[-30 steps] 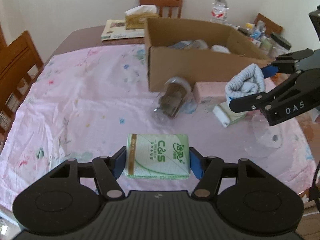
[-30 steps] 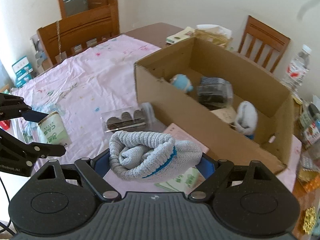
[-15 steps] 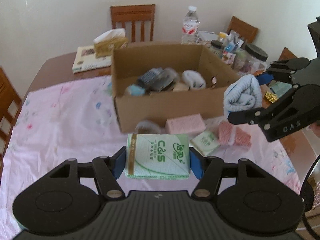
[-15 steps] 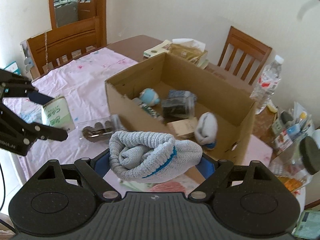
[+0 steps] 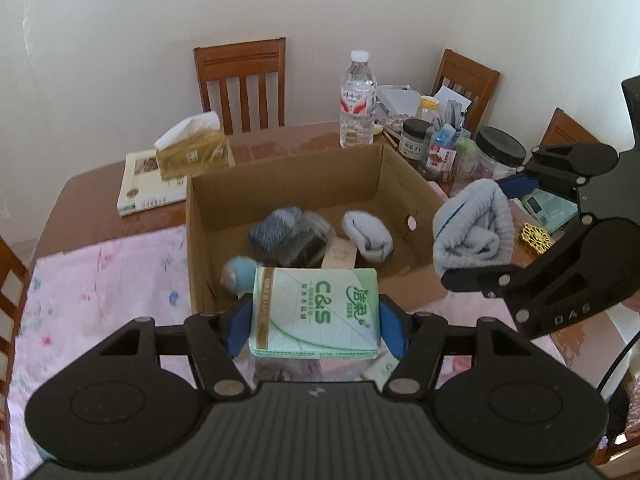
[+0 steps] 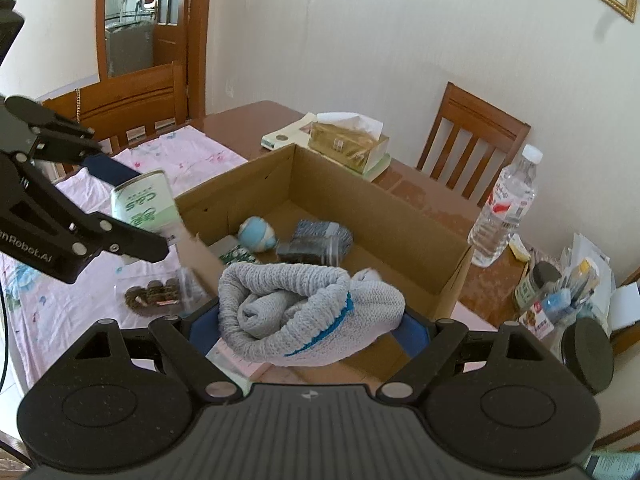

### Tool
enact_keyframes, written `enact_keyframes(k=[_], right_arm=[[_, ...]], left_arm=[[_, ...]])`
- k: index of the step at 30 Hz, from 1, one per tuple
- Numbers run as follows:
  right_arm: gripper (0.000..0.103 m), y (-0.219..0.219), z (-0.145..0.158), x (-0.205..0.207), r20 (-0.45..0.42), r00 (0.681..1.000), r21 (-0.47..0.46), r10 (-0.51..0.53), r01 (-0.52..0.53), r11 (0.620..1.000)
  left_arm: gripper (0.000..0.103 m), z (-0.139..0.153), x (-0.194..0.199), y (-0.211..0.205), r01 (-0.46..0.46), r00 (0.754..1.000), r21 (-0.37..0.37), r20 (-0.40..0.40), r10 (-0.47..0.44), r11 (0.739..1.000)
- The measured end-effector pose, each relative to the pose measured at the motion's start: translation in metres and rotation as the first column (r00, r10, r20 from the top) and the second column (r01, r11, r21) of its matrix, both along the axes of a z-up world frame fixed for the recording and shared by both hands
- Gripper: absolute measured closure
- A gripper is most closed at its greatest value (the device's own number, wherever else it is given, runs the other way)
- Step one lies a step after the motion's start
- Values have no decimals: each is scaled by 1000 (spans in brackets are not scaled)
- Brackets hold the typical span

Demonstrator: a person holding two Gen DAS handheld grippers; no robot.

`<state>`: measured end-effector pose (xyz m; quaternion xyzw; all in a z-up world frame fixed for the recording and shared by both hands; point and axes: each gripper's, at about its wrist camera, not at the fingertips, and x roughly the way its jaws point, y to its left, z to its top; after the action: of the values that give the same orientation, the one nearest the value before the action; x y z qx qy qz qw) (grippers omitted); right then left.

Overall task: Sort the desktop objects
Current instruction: 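Carry the tissue pack and sock over the cardboard box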

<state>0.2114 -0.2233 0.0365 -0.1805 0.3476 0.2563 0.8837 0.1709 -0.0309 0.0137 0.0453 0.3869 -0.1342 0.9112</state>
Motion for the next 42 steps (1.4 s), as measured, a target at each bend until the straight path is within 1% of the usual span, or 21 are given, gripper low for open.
enact_keyframes(k=[5, 13, 15, 16, 18, 20, 30, 35, 39, 41, 42], right_arm=[[13, -3, -3, 18, 5, 1000, -4, 10, -10, 1000], [12, -8, -12, 43, 3, 1000, -27, 19, -18, 999], [6, -8, -16, 50, -7, 1000, -35, 24, -24, 999], [4, -8, -18, 52, -5, 1000, -33, 28, -28, 999], [1, -10, -21, 54, -5, 999, -29, 35, -36, 999], [0, -12, -23, 54, -5, 999, -25, 35, -35, 999], [0, -28, -34, 55, -68, 998, 13, -1, 2, 1000], [0, -31, -37, 55, -90, 996, 37, -16, 19, 999], [0, -31, -38, 57, -103, 995, 60, -17, 23, 998], [0, -31, -38, 57, -102, 995, 59, -17, 23, 998], [0, -32, -38, 57, -101, 995, 59, -19, 25, 998]], left_arm=[[39, 7, 21, -9, 4, 1000, 15, 8, -5, 1000], [39, 7, 57, -16, -12, 1000, 27, -21, 13, 1000], [39, 6, 66, -19, -11, 1000, 37, -23, 11, 999], [39, 6, 69, -20, -10, 1000, 39, -25, 11, 999], [39, 4, 77, -23, -8, 999, 42, -33, 10, 999], [39, 2, 82, -26, -4, 999, 45, -39, 6, 999], [39, -5, 115, -36, 0, 997, 56, -74, 4, 998], [39, -8, 135, -37, -14, 996, 42, -93, 18, 999], [39, -9, 149, -43, -4, 996, 54, -94, 9, 999], [36, -10, 153, -46, 3, 995, 56, -95, 2, 998], [30, -10, 154, -47, 6, 995, 54, -97, -1, 999]])
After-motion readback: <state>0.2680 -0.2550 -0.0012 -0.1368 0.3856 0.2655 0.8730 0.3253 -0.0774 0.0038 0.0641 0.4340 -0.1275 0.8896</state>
